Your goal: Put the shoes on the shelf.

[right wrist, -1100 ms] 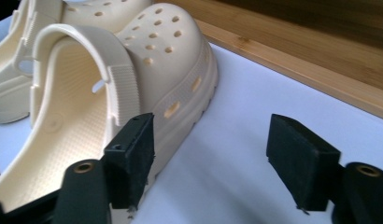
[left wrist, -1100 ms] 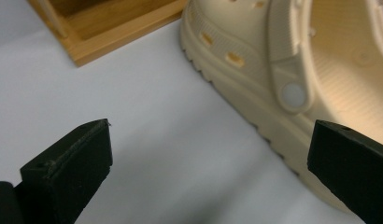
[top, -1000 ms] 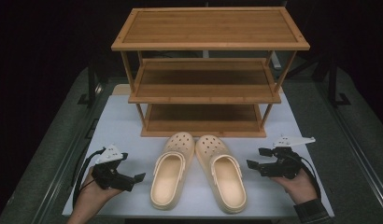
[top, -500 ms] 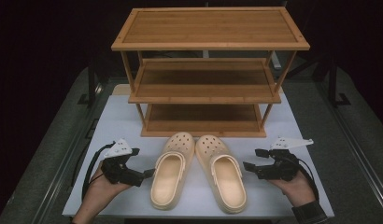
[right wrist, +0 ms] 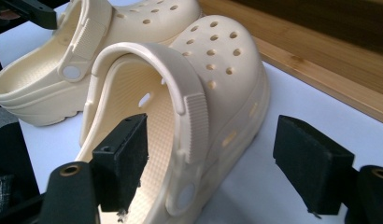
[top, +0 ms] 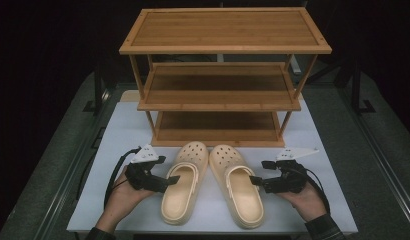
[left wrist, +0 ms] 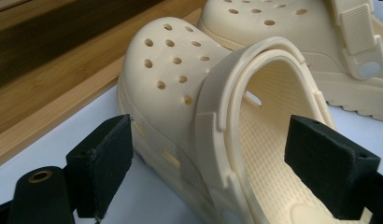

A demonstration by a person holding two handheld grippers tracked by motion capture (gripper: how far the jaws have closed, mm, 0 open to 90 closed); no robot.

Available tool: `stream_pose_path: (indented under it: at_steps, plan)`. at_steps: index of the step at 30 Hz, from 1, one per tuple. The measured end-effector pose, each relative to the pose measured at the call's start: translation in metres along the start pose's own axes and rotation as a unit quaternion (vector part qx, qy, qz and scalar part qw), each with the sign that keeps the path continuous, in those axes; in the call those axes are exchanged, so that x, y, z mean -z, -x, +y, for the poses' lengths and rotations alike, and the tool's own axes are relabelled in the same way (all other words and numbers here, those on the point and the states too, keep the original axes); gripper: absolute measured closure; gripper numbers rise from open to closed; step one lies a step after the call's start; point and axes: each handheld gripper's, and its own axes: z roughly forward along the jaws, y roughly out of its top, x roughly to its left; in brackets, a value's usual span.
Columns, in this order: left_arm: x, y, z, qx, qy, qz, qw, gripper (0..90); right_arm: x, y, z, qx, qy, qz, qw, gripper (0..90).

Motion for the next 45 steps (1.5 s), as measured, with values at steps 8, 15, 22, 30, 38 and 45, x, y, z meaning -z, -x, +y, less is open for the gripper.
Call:
stream_pose_path:
  at_steps: [8,15,22,30,38,45]
  plan:
    - [-0.015,0.001,0.004,-0.009,-0.009,-0.002,0.9999,33.4,-0.014,-0.001,0.003,0.007,-0.011,0.007,0.9999,33.7]
    - [-0.020,-0.001,0.000,-0.010,-0.019,0.010,0.9997,39.1,-0.022,-0.002,0.004,0.014,-0.016,0.013,0.9997,42.3]
    - [-0.021,-0.003,-0.002,-0.005,-0.024,0.021,0.9995,46.0,-0.027,0.000,0.003,0.016,-0.018,0.016,0.9996,57.6]
    - [-0.017,0.000,-0.001,-0.004,-0.031,0.039,0.9987,55.8,-0.024,-0.005,0.004,0.029,-0.021,0.002,0.9994,66.8]
    - [-0.011,0.001,0.001,-0.024,-0.039,0.088,0.9951,72.4,-0.015,-0.002,0.004,0.036,-0.012,-0.031,0.9988,75.2]
    - [-0.006,-0.001,0.001,-0.023,-0.037,0.100,0.9940,75.6,-0.008,0.003,0.005,0.036,-0.005,-0.048,0.9982,76.9]
